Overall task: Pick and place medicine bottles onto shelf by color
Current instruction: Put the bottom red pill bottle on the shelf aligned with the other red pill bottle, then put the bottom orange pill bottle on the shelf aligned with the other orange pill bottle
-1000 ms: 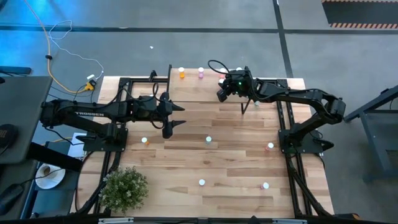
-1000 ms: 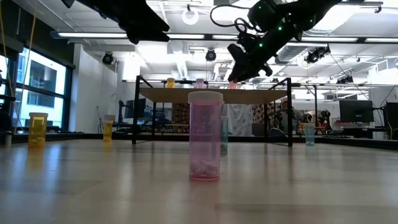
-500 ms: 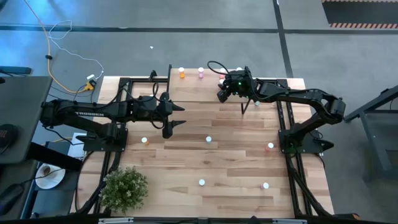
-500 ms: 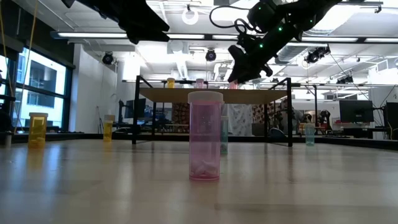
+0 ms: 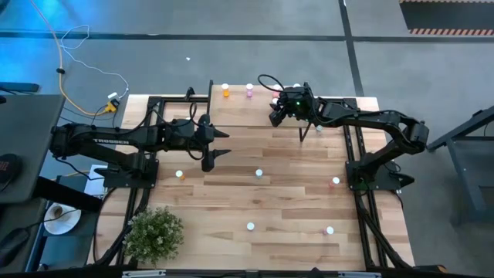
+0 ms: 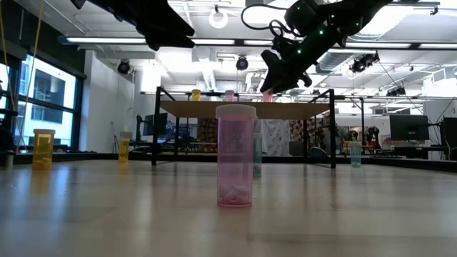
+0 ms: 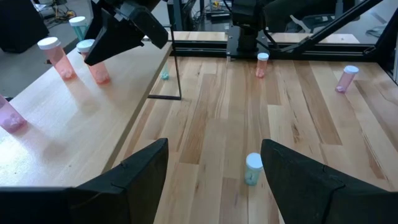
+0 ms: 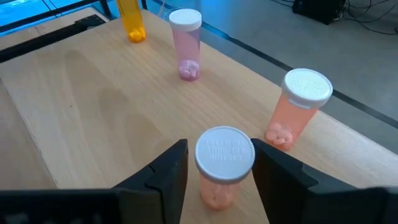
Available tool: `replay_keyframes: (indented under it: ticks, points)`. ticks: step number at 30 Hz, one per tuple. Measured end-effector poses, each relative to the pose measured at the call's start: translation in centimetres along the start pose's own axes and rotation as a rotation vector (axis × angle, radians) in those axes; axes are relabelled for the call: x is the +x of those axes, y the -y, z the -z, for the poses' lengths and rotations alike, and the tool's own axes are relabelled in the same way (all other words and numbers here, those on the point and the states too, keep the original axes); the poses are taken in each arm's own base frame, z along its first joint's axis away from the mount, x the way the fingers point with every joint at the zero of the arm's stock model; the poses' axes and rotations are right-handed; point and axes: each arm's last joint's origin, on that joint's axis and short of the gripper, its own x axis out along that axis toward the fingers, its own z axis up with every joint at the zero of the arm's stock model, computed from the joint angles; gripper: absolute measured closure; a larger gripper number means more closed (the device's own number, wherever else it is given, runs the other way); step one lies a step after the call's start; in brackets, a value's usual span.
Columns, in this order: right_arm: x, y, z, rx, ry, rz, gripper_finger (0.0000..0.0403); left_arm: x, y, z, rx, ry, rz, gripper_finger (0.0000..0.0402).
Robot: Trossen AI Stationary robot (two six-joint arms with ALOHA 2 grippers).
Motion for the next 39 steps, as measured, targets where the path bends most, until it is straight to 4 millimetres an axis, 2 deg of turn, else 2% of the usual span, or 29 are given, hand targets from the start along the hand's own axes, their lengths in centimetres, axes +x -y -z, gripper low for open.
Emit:
replay_keyframes:
  ticks: [39]
  points:
    - [-0.08,0.04,-0.74,-0.007,0.077,0.035,0.0239,0.00,0.00,-0.01,0.000,0.000,0.000,0.0156]
